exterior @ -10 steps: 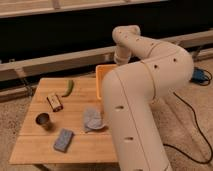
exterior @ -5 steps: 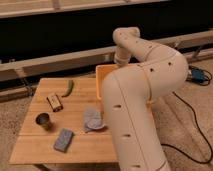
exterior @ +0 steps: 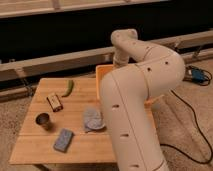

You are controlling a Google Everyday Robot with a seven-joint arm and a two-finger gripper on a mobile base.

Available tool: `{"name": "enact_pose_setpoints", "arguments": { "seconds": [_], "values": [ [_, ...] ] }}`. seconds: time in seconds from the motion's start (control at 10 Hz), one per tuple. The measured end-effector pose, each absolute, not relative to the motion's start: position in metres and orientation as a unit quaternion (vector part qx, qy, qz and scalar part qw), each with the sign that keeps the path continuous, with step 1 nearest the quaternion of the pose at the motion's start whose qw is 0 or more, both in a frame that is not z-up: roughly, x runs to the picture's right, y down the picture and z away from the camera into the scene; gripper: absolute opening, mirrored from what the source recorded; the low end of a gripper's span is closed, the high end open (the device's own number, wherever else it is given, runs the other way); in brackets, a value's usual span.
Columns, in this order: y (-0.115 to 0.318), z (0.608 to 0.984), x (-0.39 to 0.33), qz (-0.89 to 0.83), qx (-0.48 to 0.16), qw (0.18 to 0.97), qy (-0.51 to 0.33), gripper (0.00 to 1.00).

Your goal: Stack cups into tray

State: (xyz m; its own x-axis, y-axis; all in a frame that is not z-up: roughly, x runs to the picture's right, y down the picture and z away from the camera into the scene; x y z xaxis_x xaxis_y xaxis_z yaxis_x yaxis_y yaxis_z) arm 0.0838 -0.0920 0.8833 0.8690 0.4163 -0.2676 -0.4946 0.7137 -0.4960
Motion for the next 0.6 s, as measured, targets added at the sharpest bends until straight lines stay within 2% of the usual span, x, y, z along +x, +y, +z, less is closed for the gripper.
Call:
{"name": "enact_pose_setpoints", "arguments": {
  "seconds": [0.3,0.6],
  "values": [
    [-0.089,0.861,0.068,0.22,-0.265,0.936,0.074,0.78],
    [-0.081,0.822,0.028,0.187,-0.251,0.948,0.063,0.78]
  ]
}}
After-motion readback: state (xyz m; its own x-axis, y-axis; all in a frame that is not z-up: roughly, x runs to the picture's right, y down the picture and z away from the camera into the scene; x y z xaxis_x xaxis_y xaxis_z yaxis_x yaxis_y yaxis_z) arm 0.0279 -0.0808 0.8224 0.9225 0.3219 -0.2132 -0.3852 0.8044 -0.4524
